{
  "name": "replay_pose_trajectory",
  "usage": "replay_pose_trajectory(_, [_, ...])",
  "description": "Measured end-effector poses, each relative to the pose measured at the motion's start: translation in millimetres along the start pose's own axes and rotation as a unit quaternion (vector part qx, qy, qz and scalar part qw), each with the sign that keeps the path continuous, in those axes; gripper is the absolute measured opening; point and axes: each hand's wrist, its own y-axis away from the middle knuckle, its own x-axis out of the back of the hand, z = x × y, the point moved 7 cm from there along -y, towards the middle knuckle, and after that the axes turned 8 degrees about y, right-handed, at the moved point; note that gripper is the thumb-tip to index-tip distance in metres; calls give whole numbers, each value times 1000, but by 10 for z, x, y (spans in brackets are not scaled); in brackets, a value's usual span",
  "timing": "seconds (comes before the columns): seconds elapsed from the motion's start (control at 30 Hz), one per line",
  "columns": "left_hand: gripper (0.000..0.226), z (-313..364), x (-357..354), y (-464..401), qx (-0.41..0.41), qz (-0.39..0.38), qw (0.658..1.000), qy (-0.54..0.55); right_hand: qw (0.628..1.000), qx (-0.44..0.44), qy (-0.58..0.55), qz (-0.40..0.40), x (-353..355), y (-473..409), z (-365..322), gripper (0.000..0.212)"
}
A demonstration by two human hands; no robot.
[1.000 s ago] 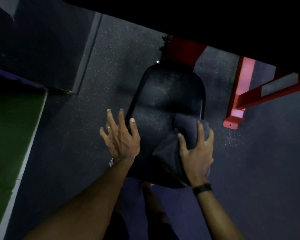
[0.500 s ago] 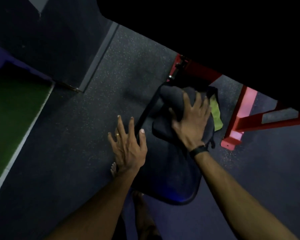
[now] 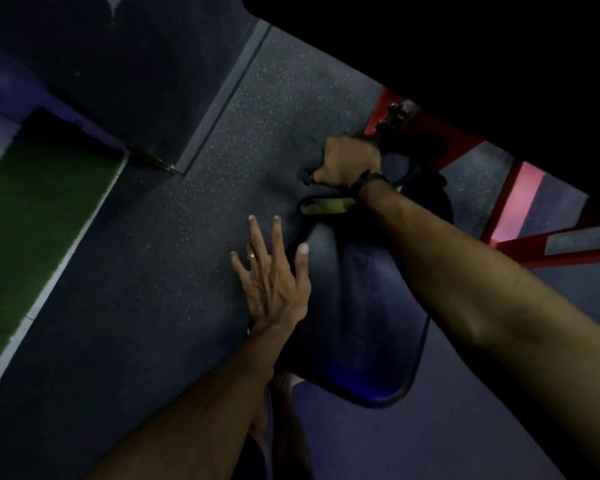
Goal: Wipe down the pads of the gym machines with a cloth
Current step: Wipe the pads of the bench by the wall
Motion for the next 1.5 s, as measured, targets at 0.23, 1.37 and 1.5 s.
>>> replay_pose_trajectory(0.23, [75, -116, 267, 80, 23, 99, 953, 285, 984, 88, 144, -59, 11, 651, -750, 51])
replay_pose_trajectory(1.37, [59, 225, 50, 490, -272, 2, 960, -69, 802, -438, -396, 90, -1008, 3300, 304, 79])
replay_pose_trajectory(1.5, [58, 232, -29, 499, -308, -16, 944, -118, 771, -434, -455, 102, -1006, 2215, 1169, 78])
